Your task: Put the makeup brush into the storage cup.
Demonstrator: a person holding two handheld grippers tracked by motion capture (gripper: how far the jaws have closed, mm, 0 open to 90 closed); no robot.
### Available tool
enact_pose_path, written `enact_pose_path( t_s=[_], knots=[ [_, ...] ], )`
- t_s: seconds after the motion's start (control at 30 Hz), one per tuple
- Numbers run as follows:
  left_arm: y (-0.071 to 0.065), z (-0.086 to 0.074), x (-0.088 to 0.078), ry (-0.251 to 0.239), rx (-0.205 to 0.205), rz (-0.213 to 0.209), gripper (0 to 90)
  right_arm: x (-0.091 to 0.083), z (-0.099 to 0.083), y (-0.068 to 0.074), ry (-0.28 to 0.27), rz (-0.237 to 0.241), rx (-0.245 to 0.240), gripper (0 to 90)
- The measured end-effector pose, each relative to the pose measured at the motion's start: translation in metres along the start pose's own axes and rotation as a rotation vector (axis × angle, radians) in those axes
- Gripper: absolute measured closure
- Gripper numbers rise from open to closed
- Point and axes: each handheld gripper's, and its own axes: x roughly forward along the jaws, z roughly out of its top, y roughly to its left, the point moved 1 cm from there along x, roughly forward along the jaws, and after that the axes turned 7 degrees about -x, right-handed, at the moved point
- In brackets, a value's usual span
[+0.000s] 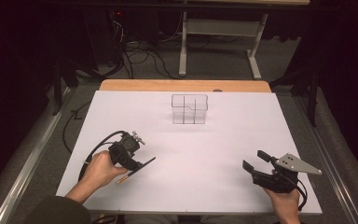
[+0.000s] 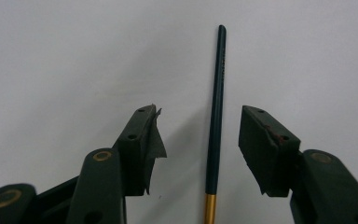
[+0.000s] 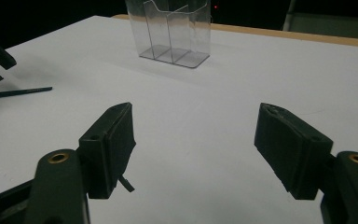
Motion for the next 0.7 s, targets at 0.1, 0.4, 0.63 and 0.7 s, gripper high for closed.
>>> enact_pose_path(
  t_s=[0.1,0.4,0.63,0.7],
  knots=[
    [0.000,-0.001,0.002,0.010,-0.003,-0.009,48.0,0.000,0.000,0.000,0.000,0.001,-0.002,29.9],
    [0.000,-0.003,0.007,0.041,-0.006,-0.016,51.2,0.000,0.000,0.001,0.005,0.001,-0.002,30.1],
    [-0.002,-0.005,0.012,0.075,0.003,-0.019,54.5,0.000,0.000,0.000,0.004,0.003,-0.001,30.2],
    [-0.002,-0.006,0.013,0.077,0.001,-0.022,56.3,0.000,0.000,0.001,0.005,0.003,0.000,30.2]
  ],
)
